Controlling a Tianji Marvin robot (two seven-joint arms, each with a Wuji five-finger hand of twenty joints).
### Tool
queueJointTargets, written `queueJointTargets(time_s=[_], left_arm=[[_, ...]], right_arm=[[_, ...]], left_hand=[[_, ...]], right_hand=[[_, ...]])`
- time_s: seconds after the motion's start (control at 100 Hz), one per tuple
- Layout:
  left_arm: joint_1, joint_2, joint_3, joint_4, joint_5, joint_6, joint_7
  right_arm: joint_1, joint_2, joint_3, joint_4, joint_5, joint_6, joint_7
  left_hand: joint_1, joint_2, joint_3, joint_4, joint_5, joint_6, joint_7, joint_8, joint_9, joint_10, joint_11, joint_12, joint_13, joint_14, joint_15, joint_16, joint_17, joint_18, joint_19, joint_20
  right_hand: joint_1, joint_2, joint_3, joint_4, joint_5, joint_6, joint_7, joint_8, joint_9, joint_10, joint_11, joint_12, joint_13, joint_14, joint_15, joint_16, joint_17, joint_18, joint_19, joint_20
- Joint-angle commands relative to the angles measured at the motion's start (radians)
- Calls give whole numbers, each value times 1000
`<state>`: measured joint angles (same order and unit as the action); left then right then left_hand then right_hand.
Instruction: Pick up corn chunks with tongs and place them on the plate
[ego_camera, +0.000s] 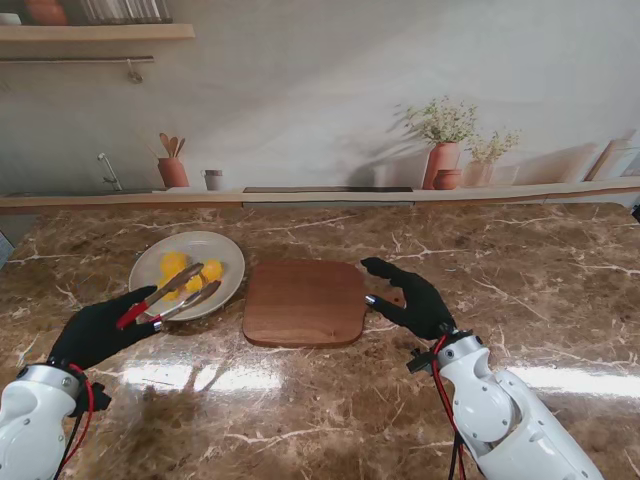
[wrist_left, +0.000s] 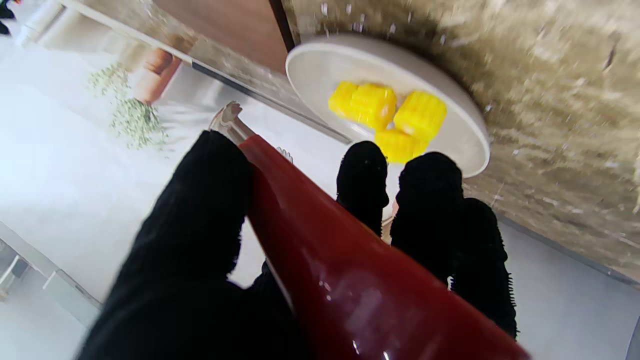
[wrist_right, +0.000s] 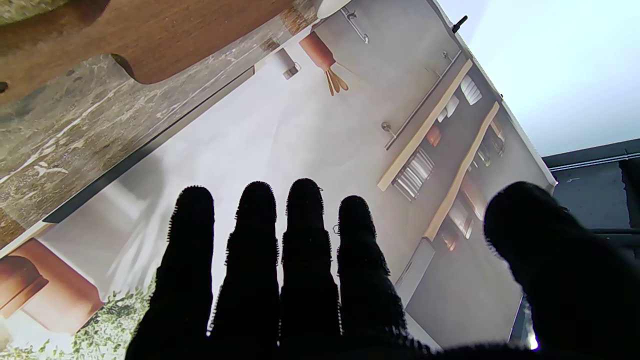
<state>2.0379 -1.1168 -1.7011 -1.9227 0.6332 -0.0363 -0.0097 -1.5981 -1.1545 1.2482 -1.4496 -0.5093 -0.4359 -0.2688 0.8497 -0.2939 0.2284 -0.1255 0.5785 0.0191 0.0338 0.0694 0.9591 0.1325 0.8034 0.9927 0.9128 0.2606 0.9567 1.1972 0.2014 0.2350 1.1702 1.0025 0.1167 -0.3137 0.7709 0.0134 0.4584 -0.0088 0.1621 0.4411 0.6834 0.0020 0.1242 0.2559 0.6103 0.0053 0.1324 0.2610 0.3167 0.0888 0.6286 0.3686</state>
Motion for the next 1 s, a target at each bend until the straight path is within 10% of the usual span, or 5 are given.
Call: queueJointTargets(time_s=[0.0, 0.53, 0.99], left_arm=[[71, 3, -14, -23, 0, -19, -10], [296, -10, -63, -103, 22, -155, 37], [233, 29, 51, -65, 15, -245, -92]], right_arm=[[-6, -2, 1, 4, 3, 8, 11], [-4, 1, -9, 6, -3, 9, 19], [-1, 0, -19, 6, -17, 14, 9]], left_hand=[[98, 125, 146, 55, -18, -64, 4, 5, 55, -185, 76, -5, 20, 19, 13, -6, -9, 11, -10, 15], [130, 140, 94, 61, 7, -161, 116, 68, 58, -178, 65, -2, 11, 21, -8, -1, -18, 17, -28, 12], [145, 156, 68, 63, 37, -222, 177, 100, 54, -182, 50, 1, -3, 21, -22, 0, -33, 21, -43, 10]], right_hand=[[19, 12, -7, -28, 6, -29, -2, -1, 2, -27, 5, 8, 27, 3, 5, 14, 0, -3, 19, 29], [20, 12, -6, -27, 5, -28, -2, -1, 2, -27, 5, 8, 26, 2, 5, 14, 1, -3, 20, 29], [19, 13, -7, -28, 5, -29, -3, -1, 2, -29, 5, 8, 28, 2, 5, 14, 1, -4, 20, 29]])
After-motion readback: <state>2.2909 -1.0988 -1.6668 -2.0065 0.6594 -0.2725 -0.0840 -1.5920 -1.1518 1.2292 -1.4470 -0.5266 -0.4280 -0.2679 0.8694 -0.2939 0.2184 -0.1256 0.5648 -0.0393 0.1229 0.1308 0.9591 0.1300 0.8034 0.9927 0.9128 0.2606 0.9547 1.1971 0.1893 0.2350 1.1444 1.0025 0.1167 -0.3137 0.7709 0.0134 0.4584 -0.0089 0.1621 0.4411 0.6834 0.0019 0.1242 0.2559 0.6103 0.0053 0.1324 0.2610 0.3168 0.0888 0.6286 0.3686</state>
